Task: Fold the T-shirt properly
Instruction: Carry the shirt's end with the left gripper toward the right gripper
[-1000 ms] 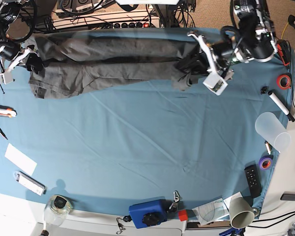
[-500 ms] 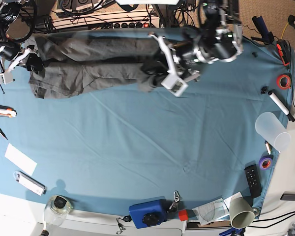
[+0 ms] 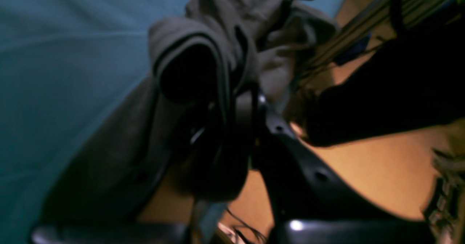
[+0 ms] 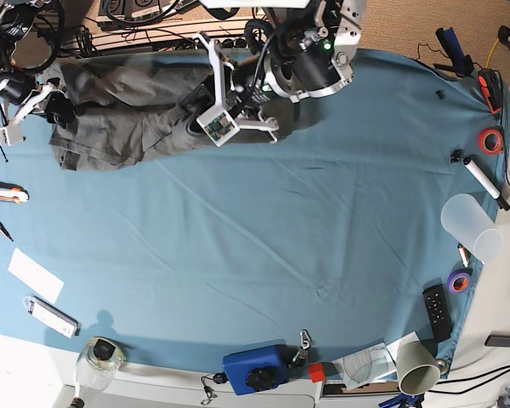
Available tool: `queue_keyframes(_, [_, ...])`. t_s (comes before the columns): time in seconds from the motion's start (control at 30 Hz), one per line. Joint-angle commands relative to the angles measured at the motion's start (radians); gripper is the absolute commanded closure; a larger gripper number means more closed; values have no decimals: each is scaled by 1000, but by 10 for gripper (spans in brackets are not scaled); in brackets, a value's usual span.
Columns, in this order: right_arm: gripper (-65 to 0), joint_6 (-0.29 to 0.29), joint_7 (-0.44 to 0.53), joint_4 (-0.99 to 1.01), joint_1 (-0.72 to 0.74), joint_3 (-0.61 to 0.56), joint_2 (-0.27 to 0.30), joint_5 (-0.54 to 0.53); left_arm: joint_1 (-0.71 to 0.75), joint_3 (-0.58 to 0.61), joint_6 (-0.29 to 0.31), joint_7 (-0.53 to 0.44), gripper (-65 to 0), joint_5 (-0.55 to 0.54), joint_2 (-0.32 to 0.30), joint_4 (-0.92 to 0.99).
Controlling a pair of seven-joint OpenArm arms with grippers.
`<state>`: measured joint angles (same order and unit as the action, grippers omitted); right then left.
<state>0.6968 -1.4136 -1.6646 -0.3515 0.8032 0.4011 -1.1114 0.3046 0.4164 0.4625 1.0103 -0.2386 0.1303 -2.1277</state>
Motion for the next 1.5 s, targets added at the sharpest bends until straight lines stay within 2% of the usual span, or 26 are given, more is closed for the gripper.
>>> queue_keyframes(0.0, [-159,1,17,-17,3,10,23,-21,-13,23,-12,-30,0,4,27,16])
queue_keyframes(0.13, [-159,1,17,-17,3,10,23,-21,-50,31,-55,-51,0,20,27,73])
queue_keyframes(0.37, [-159,1,17,-17,3,10,23,-21,-52,31,-55,-130,0,21,27,93])
queue_keyframes(0.53, [-159,1,17,-17,3,10,23,-21,-52,31,-43,-144,0,82,27,93])
queue_keyframes(0.57, [-159,1,17,-17,3,10,23,-21,-52,31,-31,-146,-28,84,27,93])
queue_keyframes(0.67, [-159,1,17,-17,3,10,23,-21,-52,31,-18,-153,-244,82,27,93])
queue_keyframes(0.7, [-159,1,17,-17,3,10,23,-21,-52,31,-19,-158,-297,82,27,93])
queue_keyframes(0.77, [-159,1,17,-17,3,10,23,-21,-52,31,-19,-166,-341,82,27,93])
queue_keyframes(0.9, [-159,1,17,-17,3,10,23,-21,-52,31,-20,-158,-339,82,27,92])
queue_keyframes(1.0, [-159,1,17,-17,3,10,23,-21,-50,31,-93,-85,-323,82,27,69])
queue_keyframes(1.07, [-159,1,17,-17,3,10,23,-21,-50,30,-132,-11,-261,86,27,37])
queue_keyframes(1.13, [-159,1,17,-17,3,10,23,-21,-50,30,-134,43,-173,113,27,0])
queue_keyframes(1.23, [-159,1,17,-17,5,10,23,-21,-48,30,-134,59,-28,163,27,-37])
queue_keyframes(1.27, [-159,1,17,-17,5,10,23,-21,-47,30,-134,58,0,176,18,-45])
queue_keyframes(1.33, [-159,1,17,-17,6,10,23,-21,-41,30,-154,59,0,228,-3,-56])
queue_keyframes(1.47, [-159,1,17,-17,6,10,23,-24,-30,7,-238,56,0,382,-64,-86])
